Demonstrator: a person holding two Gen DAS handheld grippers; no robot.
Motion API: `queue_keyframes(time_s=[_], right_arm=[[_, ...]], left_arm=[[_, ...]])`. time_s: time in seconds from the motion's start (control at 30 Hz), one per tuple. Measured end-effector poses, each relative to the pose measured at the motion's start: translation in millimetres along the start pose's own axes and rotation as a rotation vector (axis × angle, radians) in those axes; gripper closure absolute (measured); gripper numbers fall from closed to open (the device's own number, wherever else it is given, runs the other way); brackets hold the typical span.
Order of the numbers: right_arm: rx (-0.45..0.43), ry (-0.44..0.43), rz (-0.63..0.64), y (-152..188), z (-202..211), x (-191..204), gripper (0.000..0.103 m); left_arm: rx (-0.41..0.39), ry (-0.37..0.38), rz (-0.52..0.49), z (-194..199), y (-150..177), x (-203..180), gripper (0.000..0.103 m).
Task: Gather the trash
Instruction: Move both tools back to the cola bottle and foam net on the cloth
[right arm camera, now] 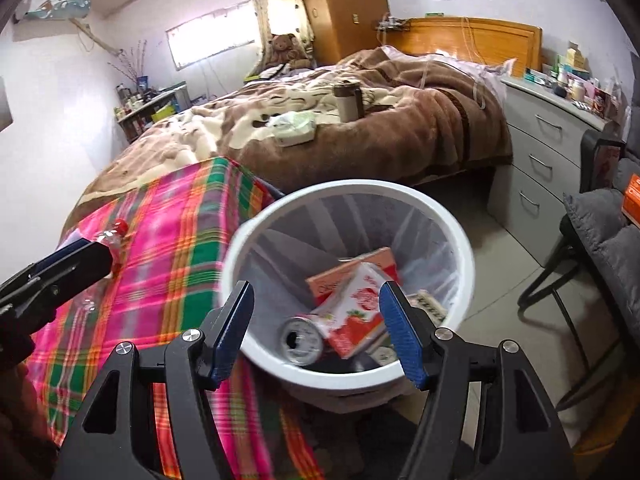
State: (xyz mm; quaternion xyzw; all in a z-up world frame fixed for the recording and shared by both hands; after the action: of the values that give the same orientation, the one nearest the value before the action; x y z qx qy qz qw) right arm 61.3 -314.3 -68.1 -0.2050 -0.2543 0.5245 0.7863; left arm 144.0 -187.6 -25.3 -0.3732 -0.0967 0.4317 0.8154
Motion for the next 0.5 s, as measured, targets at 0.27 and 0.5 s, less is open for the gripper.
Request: queue_keyframes(time_s=[0.27, 0.5], right_arm=[[-0.025, -0.073, 0.044, 3.2, 3.3, 41.1, 0.036], [-0.009, -0.124, 0.101, 3.8, -6.8, 82.2, 0.036]], left_arm=[[-0.023, -0.073, 0.074, 24.8, 14.7, 47.7, 0.041], [-0.043, -0.14, 0.131, 44.3, 23.5, 94.7, 0.041]])
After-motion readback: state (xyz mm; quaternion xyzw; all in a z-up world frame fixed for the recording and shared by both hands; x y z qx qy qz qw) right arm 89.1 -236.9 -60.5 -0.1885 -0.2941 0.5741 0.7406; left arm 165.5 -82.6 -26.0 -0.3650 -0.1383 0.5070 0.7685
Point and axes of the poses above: each gripper's, at about its wrist camera, not at the fingertips, and z roughly against the way its jaws point, x to its left, y to its underside, the point moved 4 cm from there along -z, roughly the way its jaws point, and after that the axes turned 9 degrees about x, right-handed, at the moved point
